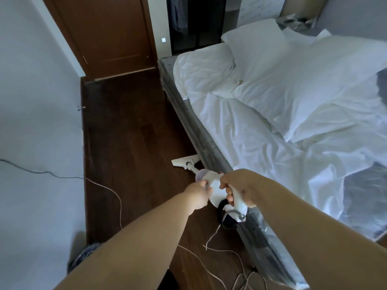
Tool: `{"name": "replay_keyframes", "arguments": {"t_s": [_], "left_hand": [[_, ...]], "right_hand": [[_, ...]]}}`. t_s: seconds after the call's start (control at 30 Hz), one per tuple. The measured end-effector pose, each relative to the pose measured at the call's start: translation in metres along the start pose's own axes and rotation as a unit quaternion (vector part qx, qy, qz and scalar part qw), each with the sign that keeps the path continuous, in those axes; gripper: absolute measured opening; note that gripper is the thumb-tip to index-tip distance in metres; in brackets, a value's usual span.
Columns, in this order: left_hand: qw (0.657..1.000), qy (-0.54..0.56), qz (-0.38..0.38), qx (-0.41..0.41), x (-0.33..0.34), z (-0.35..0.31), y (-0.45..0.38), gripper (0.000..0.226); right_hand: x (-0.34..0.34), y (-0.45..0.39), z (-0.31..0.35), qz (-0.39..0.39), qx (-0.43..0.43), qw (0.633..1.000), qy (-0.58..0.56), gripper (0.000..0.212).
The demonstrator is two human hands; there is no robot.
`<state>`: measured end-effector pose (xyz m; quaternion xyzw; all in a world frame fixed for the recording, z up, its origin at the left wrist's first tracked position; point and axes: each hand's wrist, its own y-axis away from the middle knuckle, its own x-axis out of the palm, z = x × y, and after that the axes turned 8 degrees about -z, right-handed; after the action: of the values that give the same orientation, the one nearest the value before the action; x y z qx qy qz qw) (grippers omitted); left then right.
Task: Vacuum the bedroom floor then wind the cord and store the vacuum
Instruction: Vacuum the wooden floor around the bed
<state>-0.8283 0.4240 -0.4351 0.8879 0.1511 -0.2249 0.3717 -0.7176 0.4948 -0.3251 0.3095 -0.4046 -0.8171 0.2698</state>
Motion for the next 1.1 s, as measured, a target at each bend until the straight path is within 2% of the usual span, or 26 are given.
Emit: {"name": "replay_keyframes", "arguments": {"t_s": [0.27,0.4,0.57,0.7,0.83,1.1], "left_hand": [[0.999,0.033,-0.012,-0.011,-0.018,0.007,-0.033,0.05],[0.999,0.04,-0.01,-0.012,-0.05,0.011,-0.075,0.05],[0.998,0.063,-0.024,-0.017,-0.098,0.017,-0.132,0.046],[0.998,0.058,-0.035,-0.017,-0.134,0.018,-0.173,0.045],[0.998,0.032,-0.014,-0.044,-0.169,0.023,-0.211,0.051],[0.994,0.06,-0.039,-0.078,-0.199,0.05,-0.226,0.059]], "right_hand": [[0.015,-0.024,0.032,-0.002,0.018,0.999,0.034,0.005],[0.033,-0.053,0.073,-0.01,0.019,0.999,0.036,0.011],[0.059,-0.092,0.134,-0.013,0.017,0.998,0.052,0.006],[0.076,-0.119,0.175,-0.012,0.009,0.998,0.058,0.007],[0.098,-0.146,0.213,-0.001,0.005,0.998,0.068,0.01],[0.131,-0.154,0.236,0.027,0.007,0.994,0.107,0.01]]}}
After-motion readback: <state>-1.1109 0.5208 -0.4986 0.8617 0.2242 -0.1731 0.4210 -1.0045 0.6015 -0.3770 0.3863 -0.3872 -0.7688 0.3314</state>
